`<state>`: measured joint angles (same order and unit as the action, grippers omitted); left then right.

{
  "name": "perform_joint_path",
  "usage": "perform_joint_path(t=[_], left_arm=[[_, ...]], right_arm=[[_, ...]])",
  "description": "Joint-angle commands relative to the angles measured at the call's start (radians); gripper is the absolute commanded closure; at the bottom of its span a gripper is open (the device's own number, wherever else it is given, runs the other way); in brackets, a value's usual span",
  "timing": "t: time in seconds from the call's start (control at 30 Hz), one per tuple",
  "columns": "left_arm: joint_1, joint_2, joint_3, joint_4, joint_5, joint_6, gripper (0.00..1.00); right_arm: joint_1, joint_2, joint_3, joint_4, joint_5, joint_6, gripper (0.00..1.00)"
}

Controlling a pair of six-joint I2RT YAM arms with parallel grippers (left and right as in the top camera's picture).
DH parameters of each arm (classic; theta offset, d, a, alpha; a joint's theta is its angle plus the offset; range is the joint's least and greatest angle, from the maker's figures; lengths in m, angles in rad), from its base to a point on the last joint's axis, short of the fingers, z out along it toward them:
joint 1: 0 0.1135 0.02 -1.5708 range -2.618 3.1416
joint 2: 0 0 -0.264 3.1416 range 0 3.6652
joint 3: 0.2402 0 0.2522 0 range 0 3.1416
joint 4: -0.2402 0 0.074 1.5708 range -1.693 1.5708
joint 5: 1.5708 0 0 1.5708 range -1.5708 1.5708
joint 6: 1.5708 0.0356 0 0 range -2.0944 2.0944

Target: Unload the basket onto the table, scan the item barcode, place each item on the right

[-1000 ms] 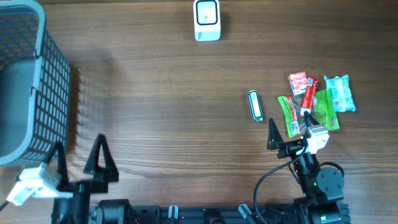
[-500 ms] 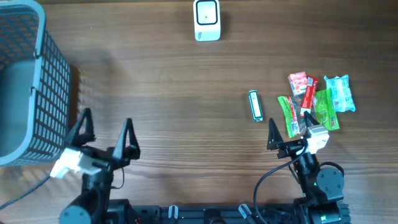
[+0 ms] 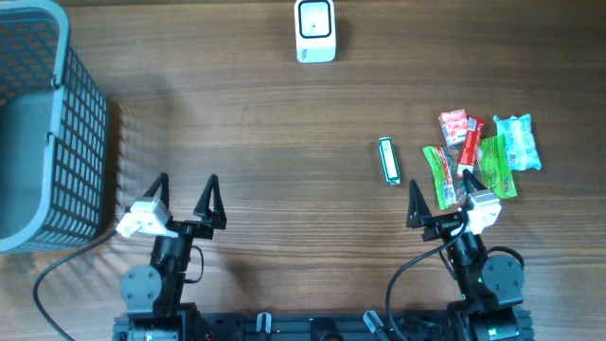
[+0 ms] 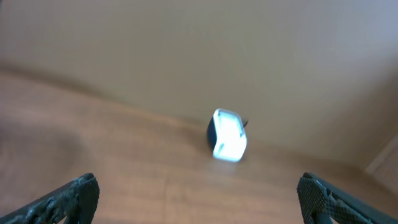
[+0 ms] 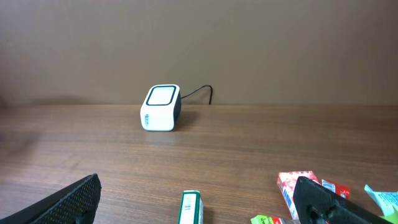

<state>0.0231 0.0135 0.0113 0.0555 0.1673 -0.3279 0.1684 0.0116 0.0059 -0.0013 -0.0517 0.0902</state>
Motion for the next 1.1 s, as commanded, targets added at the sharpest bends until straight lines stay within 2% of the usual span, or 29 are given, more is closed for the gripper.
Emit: perform_joint_path(t=[0.0,0.13,0.27,0.33,1.07], left_arm=[[0.008,-0.010,-0.006,-0.114,-0.041,0.010,0.00],[0.007,-0.010,-0.006,-0.124,-0.045,0.095,0.00],[0.007,-0.010,-0.006,-0.124,-0.019,0.285,0.00],[0.007,-0.010,-0.006,-0.124,-0.031,0.340,0.00],[0.007,-0.009,-0.006,-0.123,-0.042,0.343,0.00]], right_arm=[[-0.004,-0.007,-0.001,0.003,-0.009,0.018,0.00],[-0.004,-0.007,-0.001,0.003,-0.009,0.018,0.00],[-0.004,-0.007,-0.001,0.003,-0.009,0.017,0.00],[-0.004,-0.007,-0.001,0.003,-0.009,0.018,0.00],[-0.004,-0.007,-0.001,0.003,-0.009,0.018,0.00]])
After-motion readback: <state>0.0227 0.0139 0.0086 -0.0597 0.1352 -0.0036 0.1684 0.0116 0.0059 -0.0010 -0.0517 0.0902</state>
